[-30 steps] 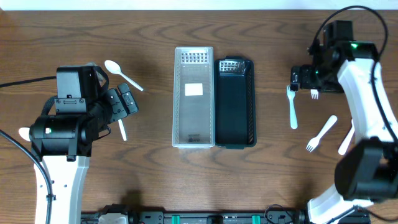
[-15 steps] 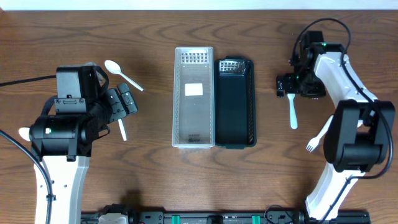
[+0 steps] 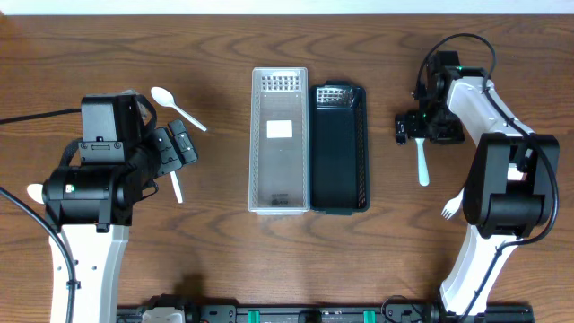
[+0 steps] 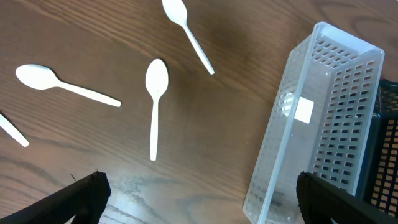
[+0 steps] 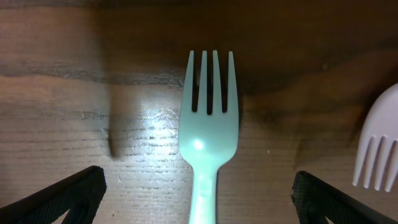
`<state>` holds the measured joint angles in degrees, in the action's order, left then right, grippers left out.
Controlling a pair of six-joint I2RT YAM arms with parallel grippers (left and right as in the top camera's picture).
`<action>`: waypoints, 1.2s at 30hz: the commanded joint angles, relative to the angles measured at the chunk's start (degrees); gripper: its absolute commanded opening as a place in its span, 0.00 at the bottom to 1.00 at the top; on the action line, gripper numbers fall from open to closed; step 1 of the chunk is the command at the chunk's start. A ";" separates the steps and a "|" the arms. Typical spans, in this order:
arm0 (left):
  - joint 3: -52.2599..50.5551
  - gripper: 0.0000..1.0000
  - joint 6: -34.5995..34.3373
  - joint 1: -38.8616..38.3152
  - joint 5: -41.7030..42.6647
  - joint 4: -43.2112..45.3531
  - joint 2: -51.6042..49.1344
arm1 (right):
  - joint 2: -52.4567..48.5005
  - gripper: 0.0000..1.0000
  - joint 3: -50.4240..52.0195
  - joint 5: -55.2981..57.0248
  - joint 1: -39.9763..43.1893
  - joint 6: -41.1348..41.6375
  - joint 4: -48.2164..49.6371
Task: Pack container
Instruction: 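Lower the right gripper over the pale-green fork and grasp it, then carry the green fork into the black basket and release it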
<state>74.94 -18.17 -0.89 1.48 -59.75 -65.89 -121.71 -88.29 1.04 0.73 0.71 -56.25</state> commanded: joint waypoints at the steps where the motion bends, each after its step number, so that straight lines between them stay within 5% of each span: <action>1: 1.03 0.98 0.55 -0.07 -0.68 0.02 0.07 | -0.57 0.99 1.38 0.42 -0.63 -1.03 0.85; 19: 1.03 0.98 0.55 -0.07 -0.68 0.02 0.07 | -0.57 0.99 6.05 0.90 -0.37 -0.96 4.61; 22: 1.03 0.98 0.52 -0.07 -0.63 -0.02 0.07 | -0.57 0.88 6.05 0.87 -0.35 -0.98 4.59; 28: 1.03 0.98 0.55 -0.07 -0.66 -0.46 0.09 | -0.57 0.50 6.05 0.87 -0.35 -0.98 4.24; 36: 1.03 0.98 0.55 -0.07 -0.66 -0.66 0.09 | -0.57 0.28 6.05 0.87 -0.37 -1.01 4.17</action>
<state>74.94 -18.17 -0.89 1.32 -60.05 -65.89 -120.97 -83.99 1.15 0.73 -0.45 -52.01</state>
